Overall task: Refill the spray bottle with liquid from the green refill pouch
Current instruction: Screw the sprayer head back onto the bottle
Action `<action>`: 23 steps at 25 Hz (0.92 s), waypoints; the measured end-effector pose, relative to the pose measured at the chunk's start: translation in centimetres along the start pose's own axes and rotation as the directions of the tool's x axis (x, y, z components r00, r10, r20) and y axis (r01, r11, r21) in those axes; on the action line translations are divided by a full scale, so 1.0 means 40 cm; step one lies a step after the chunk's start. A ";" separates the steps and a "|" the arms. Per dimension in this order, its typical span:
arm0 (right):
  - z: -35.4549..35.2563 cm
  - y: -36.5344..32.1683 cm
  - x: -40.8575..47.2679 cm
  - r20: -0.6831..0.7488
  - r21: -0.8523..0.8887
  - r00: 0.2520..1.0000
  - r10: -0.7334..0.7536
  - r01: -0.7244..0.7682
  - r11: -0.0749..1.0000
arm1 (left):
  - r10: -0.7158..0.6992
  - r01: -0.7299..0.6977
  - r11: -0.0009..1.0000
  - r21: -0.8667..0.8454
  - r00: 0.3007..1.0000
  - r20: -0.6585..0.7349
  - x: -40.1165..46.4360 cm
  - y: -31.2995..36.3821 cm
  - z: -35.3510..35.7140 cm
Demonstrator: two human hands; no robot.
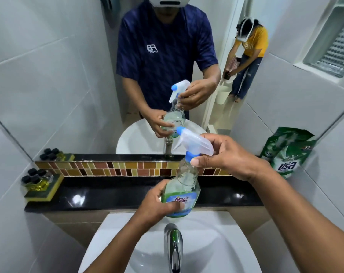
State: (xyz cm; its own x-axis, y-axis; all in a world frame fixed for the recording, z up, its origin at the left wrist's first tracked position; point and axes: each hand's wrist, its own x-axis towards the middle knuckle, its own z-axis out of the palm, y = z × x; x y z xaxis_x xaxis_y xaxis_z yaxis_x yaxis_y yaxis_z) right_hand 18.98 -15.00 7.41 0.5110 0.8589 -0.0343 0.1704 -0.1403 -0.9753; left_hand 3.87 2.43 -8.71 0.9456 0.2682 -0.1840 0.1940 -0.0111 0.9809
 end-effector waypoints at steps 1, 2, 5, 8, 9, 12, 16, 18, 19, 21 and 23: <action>0.000 -0.011 -0.015 -0.023 -0.006 0.999 -0.024 0.024 1.000 | 0.022 -0.022 1.000 -0.002 0.999 -0.025 -0.015 0.017 0.005; 0.001 -0.025 -0.036 -0.030 -0.001 0.999 -0.038 0.038 0.999 | 0.047 -0.047 0.999 -0.006 0.998 -0.038 -0.034 0.036 0.013; 0.008 -0.081 -0.088 0.026 -0.020 0.996 -0.083 0.084 0.996 | 0.086 -0.088 0.996 -0.026 0.994 -0.059 -0.094 0.089 0.038; 0.015 -0.137 -0.146 0.062 -0.052 0.992 -0.113 0.116 0.992 | 0.108 -0.109 0.994 -0.011 0.992 -0.067 -0.172 0.132 0.065; 0.015 -0.150 -0.163 0.083 -0.040 0.991 -0.108 0.112 0.993 | 0.120 -0.121 0.993 -0.006 0.991 -0.064 -0.197 0.140 0.073; 0.019 -0.190 -0.219 0.121 -0.037 0.986 -0.119 0.124 0.992 | 0.139 -0.139 0.990 0.005 0.987 -0.075 -0.268 0.157 0.103; 0.037 -0.228 -0.271 0.131 -0.186 0.968 -0.216 0.238 0.953 | 0.144 -0.144 0.990 0.015 0.983 -0.114 -0.327 0.151 0.137; 0.026 -0.236 -0.293 0.168 -0.206 0.965 -0.203 0.236 0.950 | 0.151 -0.150 0.989 0.018 0.980 -0.128 -0.347 0.145 0.154; 0.019 -0.242 -0.305 0.205 -0.212 0.963 -0.176 0.219 0.952 | 0.154 -0.152 0.988 0.020 0.978 -0.138 -0.355 0.142 0.163; 0.012 -0.251 -0.323 0.259 -0.271 0.956 -0.137 0.208 0.940 | 0.162 -0.160 0.987 0.026 0.975 -0.154 -0.365 0.139 0.179; 0.012 -0.263 -0.330 0.242 -0.418 0.960 -0.140 0.233 0.878 | 0.160 -0.157 0.987 0.031 0.973 -0.166 -0.374 0.133 0.196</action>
State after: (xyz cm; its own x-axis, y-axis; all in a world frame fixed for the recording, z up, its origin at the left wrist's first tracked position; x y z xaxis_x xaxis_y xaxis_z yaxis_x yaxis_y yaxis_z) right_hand 10.05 -24.63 18.03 0.2625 0.9636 0.0505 0.6209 -0.1286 -0.7733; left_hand -7.18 -9.21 -1.23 0.9077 0.4194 -0.0113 0.0509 -0.0832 0.9952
